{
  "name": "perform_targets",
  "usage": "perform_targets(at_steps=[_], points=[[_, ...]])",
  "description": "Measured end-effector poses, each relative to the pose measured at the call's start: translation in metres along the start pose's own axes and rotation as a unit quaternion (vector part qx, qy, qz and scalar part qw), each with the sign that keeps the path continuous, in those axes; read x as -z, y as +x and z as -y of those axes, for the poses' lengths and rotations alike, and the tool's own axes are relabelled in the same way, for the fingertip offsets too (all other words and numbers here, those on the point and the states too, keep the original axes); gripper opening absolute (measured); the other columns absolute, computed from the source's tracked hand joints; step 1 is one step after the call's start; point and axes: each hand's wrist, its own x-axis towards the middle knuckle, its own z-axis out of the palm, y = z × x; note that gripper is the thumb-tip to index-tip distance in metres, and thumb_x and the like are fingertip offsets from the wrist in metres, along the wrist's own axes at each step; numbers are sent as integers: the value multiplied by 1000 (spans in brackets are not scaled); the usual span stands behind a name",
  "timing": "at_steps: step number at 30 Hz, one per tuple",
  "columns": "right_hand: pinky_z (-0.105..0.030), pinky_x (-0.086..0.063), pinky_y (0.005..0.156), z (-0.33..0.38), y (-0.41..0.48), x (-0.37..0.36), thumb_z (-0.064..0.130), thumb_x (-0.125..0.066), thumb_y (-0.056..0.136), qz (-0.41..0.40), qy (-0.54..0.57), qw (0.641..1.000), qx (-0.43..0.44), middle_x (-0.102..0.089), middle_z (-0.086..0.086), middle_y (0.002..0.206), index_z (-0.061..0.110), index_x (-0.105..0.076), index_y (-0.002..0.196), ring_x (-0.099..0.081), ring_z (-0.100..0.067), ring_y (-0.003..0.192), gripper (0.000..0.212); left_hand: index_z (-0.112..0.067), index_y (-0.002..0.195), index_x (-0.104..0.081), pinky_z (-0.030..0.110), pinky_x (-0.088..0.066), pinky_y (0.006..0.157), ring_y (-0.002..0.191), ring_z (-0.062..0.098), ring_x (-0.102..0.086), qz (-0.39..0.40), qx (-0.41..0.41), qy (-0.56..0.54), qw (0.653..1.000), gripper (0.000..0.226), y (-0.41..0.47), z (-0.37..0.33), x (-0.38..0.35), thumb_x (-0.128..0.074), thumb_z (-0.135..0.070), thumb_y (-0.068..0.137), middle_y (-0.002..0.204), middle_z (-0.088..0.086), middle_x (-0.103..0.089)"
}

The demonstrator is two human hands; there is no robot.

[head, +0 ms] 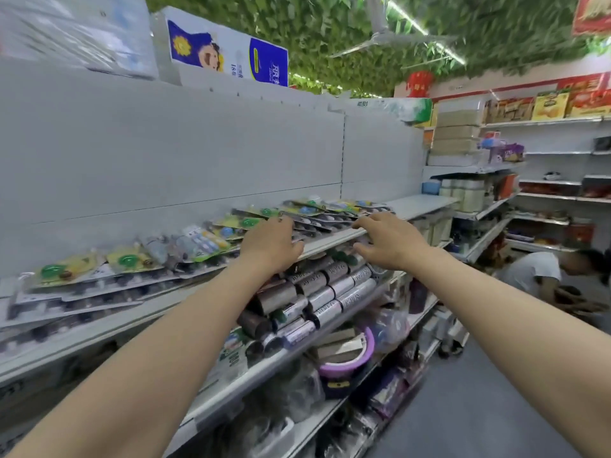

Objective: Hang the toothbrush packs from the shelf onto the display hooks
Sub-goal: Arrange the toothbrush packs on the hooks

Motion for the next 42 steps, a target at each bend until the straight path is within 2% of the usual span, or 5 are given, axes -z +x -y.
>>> perform_targets(at_steps=[6,10,13,26,42], points=[[-44,-46,100,-103,61,-33,46,-52,94,-5,28,999,15,-50,-1,144,27,-46,143,-43,-24,133,53,-16,127,-51,40,-50,82,109,29,-57,-5,19,21,1000,44,87,-62,-39,-49,-46,94,120,8,-59],[-43,-46,99,-165,105,-64,45,-52,94,-9,41,999,26,-50,-3,142,26,-46,144,-43,-24,133,53,-16,129,-52,43,-49,89,116,31,-54,-12,26,37,999,46,150,-91,-75,-49,-46,94,126,9,-56],[-42,-46,98,-213,141,-90,46,-52,95,-23,28,999,30,-53,-5,137,23,-46,143,-45,-26,129,53,-17,130,-51,40,-48,87,115,31,-55,-23,26,39,999,46,202,-113,-107,-50,-46,94,125,10,-58],[-41,-45,100,-381,319,-173,45,-53,94,-15,54,996,67,-51,-1,142,26,-47,142,-43,-23,132,52,-18,134,-49,45,-49,91,118,31,-52,-20,74,25,997,49,416,-173,-211,-49,-47,95,129,9,-54],[-38,-41,100,-516,474,-273,52,-47,97,9,133,962,238,-49,2,145,29,-48,140,-41,-19,135,49,-19,134,-49,41,-48,87,118,28,-53,-6,307,85,948,54,521,-248,-300,-46,-55,94,128,6,-57]])
